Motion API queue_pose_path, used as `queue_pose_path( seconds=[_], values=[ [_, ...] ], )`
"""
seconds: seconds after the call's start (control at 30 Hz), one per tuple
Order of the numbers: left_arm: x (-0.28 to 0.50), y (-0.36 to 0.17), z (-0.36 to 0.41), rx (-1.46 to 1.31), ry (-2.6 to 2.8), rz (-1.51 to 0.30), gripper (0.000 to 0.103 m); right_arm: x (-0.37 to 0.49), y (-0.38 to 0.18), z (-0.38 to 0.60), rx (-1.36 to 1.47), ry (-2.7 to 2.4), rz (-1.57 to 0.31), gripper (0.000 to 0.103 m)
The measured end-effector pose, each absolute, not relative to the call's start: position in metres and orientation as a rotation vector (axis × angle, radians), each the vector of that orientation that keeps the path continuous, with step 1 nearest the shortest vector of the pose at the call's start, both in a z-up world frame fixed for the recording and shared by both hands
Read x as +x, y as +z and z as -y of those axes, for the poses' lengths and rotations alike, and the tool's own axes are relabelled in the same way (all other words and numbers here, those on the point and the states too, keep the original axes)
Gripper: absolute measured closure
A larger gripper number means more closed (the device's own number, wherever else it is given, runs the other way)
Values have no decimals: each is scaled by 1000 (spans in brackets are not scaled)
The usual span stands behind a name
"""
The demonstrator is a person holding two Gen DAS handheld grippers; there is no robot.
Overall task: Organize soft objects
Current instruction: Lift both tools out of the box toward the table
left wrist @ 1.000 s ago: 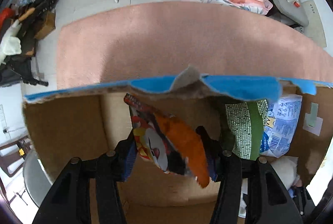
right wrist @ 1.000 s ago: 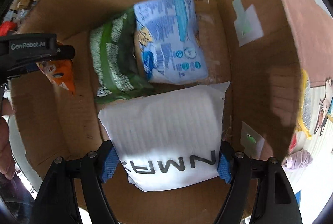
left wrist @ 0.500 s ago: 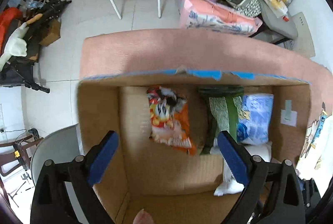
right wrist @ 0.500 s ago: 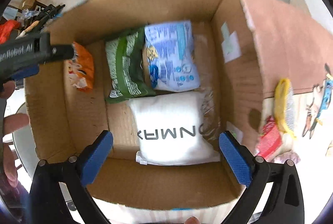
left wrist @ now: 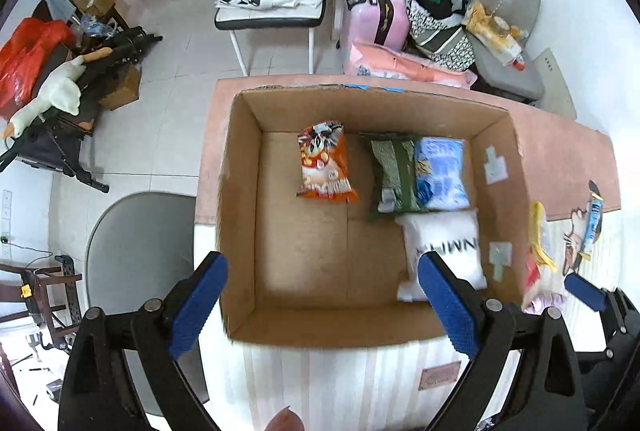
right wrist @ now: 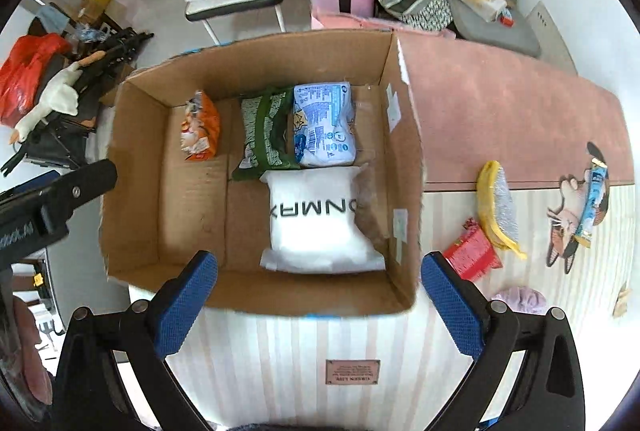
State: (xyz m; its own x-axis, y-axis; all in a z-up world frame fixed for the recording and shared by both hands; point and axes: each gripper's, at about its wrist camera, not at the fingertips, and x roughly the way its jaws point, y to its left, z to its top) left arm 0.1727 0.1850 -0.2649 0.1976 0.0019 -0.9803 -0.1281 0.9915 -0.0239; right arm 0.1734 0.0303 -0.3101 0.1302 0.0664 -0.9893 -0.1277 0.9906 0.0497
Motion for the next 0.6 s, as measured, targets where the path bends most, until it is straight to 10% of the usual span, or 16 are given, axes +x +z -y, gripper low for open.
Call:
queue_pose_path(
  seconds=[0.6],
  values=[
    [119, -221, -69, 90, 1, -1280, 5, 119, -270, 107, 171, 105, -1398, 0]
  ],
)
